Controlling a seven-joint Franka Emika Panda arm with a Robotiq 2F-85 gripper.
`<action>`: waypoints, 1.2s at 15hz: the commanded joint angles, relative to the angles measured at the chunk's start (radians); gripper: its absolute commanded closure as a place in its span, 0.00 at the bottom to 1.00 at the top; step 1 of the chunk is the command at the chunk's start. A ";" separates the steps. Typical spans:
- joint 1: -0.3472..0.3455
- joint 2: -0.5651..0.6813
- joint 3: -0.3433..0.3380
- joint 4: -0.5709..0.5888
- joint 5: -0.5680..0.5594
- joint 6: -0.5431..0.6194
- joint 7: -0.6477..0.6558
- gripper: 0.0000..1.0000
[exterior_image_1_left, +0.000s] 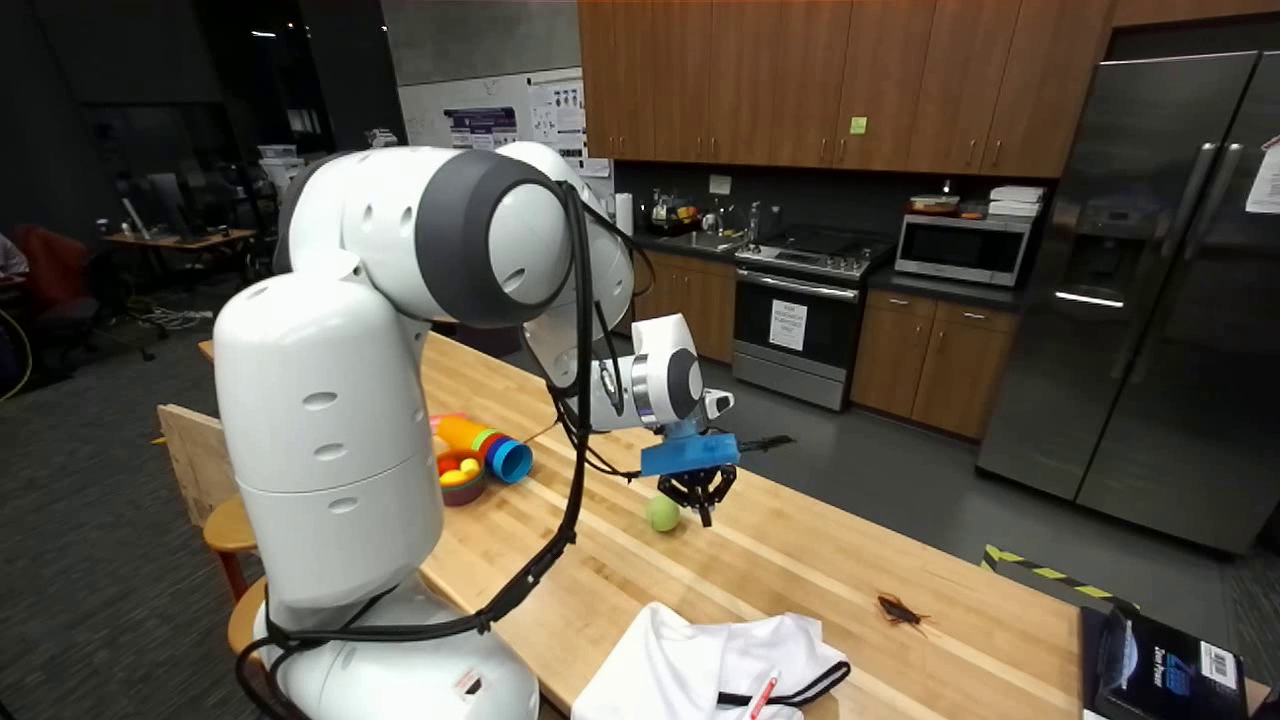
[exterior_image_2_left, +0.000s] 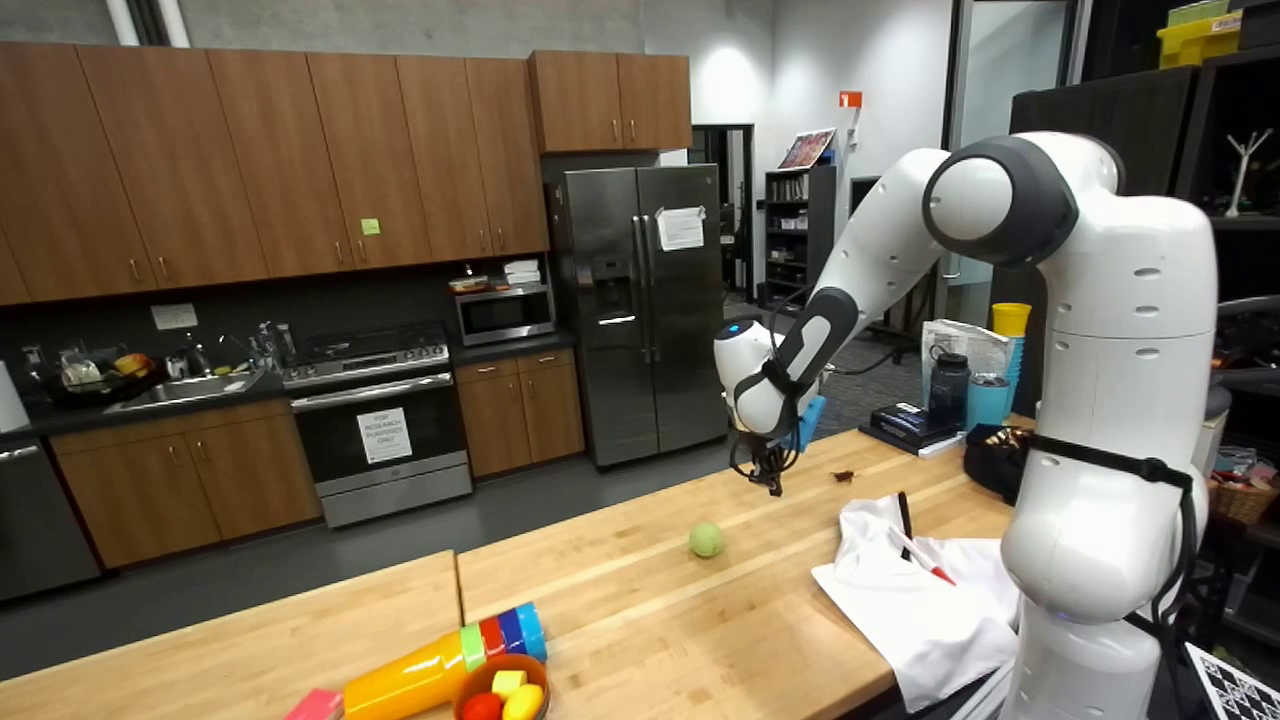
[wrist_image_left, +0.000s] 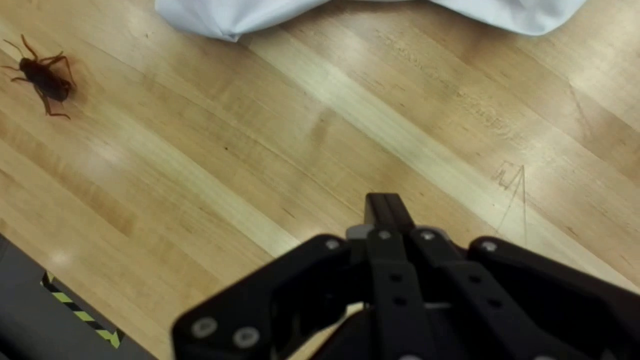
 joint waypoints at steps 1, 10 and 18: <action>0.016 -0.018 0.011 0.003 -0.018 0.001 0.014 1.00; 0.038 0.013 0.041 0.019 0.008 0.039 -0.024 1.00; 0.040 0.101 0.040 0.057 0.005 0.044 -0.022 1.00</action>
